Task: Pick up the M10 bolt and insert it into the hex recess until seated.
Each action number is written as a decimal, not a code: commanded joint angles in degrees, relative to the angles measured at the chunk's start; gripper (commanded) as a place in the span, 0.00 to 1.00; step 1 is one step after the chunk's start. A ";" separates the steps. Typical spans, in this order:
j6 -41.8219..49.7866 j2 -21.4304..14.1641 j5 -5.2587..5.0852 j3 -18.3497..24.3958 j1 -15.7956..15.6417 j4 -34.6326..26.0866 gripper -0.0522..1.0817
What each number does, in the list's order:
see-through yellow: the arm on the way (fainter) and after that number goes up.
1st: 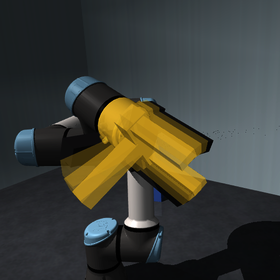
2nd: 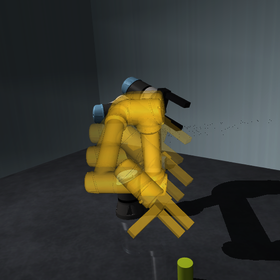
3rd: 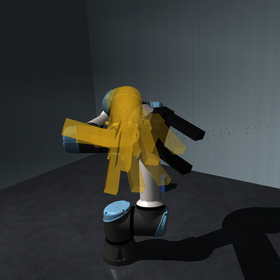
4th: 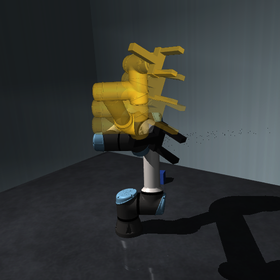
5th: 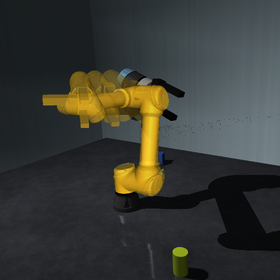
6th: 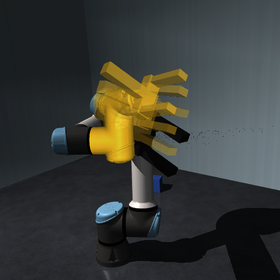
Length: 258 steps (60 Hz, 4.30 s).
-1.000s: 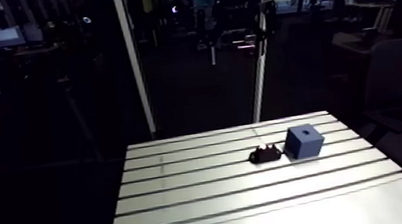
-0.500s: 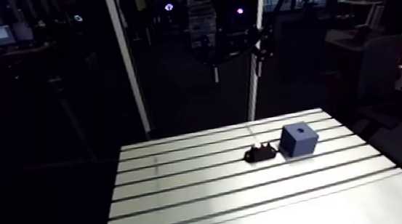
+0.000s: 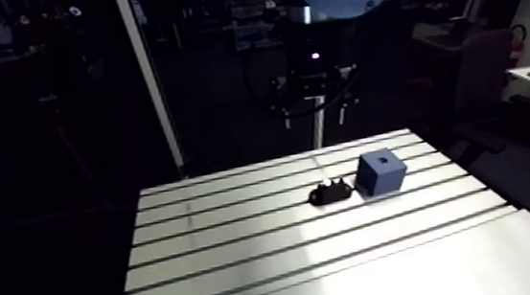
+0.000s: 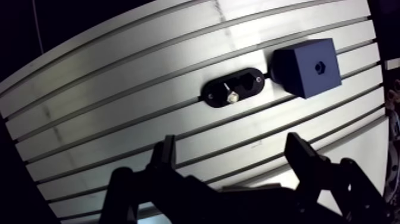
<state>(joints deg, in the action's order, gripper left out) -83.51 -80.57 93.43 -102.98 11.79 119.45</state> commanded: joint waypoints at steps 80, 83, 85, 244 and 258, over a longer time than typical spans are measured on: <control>-6.10 7.20 -1.88 -8.50 4.29 15.58 0.39; -6.17 7.38 -1.89 -8.51 4.37 15.60 0.40; -6.33 7.48 -1.90 -8.59 4.46 15.60 0.40; -8.65 11.01 -1.89 -9.83 4.39 18.78 0.57; -8.65 11.01 -1.90 -9.76 4.39 18.76 0.59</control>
<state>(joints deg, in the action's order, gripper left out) -92.15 -69.56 91.55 -112.79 16.18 138.24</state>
